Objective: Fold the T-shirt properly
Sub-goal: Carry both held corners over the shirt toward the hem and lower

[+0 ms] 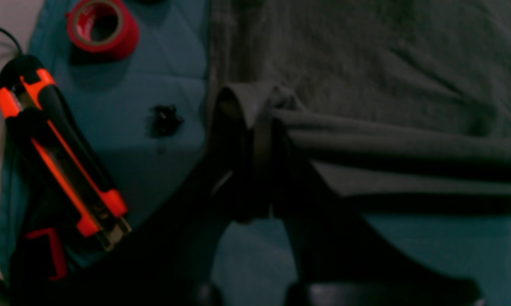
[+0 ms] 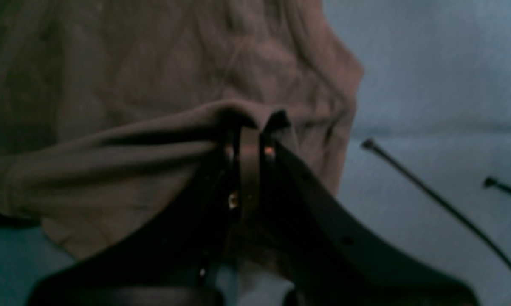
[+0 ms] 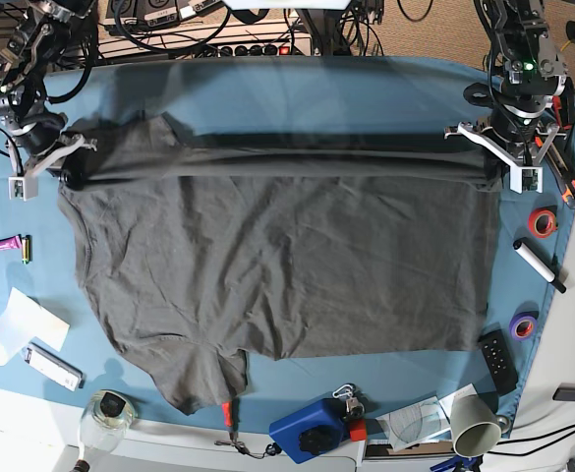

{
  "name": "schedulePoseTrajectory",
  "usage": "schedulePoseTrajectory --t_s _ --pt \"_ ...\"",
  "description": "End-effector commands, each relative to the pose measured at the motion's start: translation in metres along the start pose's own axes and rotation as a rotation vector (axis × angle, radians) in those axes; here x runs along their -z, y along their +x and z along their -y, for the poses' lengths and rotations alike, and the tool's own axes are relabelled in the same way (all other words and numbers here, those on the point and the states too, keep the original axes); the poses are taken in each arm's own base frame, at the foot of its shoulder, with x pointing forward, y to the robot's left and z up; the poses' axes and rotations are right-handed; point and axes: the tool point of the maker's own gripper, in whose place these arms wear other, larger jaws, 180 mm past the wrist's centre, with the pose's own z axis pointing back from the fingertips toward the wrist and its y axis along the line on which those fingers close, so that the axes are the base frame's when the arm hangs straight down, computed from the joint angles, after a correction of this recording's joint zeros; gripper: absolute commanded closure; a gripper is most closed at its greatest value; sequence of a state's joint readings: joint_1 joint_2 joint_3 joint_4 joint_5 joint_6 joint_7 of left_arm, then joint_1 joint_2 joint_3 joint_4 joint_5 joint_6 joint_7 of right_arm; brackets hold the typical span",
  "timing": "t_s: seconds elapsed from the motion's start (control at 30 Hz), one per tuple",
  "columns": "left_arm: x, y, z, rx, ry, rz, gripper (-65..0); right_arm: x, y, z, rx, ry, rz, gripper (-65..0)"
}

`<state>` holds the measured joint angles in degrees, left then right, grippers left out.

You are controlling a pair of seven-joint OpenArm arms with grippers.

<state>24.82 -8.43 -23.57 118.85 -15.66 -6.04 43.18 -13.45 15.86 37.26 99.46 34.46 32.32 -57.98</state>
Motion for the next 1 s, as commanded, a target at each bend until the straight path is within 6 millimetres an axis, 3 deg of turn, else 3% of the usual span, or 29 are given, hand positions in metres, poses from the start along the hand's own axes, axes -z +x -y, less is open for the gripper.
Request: schedulePoseTrajectory --t_s 0.0,0.2,0.4,0.7,0.97 --pt "-0.002 0.013 -0.003 0.014 0.013 0.05 0.0 -0.004 0.021 0.005 -0.014 -0.016 0.066 0.0" --pt "0.003 0.023 -0.003 0.011 0.009 0.08 0.0 0.001 0.028 0.01 -0.006 -0.033 0.078 0.0" --pt "0.029 0.018 0.0 0.005 -0.033 0.049 0.0 0.019 0.023 0.018 0.074 -0.016 0.066 0.0" --pt "0.051 0.041 -0.002 -0.022 -0.037 0.084 0.0 0.034 0.048 0.021 0.107 0.003 0.111 0.0" --pt "0.078 0.042 -0.005 -0.068 -0.043 0.054 0.0 0.05 0.056 0.028 0.162 0.02 0.115 0.0"
